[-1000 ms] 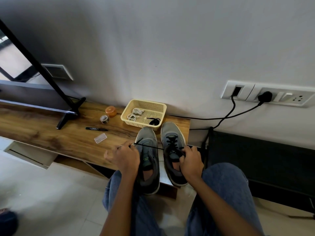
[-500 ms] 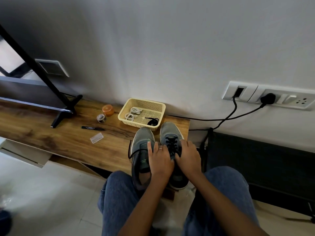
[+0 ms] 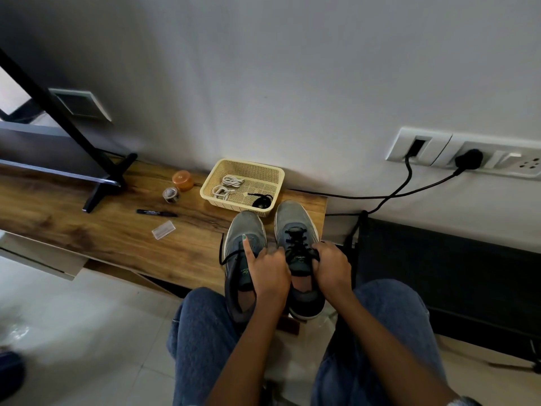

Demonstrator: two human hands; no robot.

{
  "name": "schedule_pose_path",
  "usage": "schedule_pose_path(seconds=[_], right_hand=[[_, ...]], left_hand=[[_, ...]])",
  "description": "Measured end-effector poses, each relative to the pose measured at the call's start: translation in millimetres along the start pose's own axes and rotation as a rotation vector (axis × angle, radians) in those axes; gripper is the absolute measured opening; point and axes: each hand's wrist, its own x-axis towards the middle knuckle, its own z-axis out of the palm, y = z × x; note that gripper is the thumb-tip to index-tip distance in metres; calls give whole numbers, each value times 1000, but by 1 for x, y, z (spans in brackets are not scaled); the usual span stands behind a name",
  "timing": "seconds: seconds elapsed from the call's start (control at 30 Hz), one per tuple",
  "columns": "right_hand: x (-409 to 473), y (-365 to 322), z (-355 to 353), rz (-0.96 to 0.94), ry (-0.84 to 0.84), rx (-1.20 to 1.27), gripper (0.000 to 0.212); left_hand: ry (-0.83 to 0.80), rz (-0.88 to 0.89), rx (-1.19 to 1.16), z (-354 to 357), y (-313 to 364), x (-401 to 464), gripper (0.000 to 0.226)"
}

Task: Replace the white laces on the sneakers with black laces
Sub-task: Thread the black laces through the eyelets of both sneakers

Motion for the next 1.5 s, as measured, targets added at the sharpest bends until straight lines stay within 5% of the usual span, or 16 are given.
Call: schedule_pose_path(seconds=[0.2, 0.47, 0.63, 0.73, 1.0, 1.3, 1.5], right_hand=[[-1, 1, 1, 22, 19, 32, 23], [1, -3, 3, -182, -36, -224, 36], [5, -4, -1, -76, -106, 186, 40], [16, -11, -4, -28, -34, 404, 20], [58, -23, 17, -31, -230, 139, 16], [49, -5, 0, 4, -443, 509, 18], [43, -4, -9, 109, -280, 670, 18]], left_hand=[[26, 8, 4, 3, -2, 2, 5], [154, -9, -33, 19, 3, 6, 33], [164, 25, -49, 21, 3, 13, 29], [184, 24, -75, 24, 5, 11, 28], [171, 20, -159, 31, 6, 11, 23], [182, 0, -145, 31, 7, 9, 32], [103, -36, -143, 36, 4, 13, 16]])
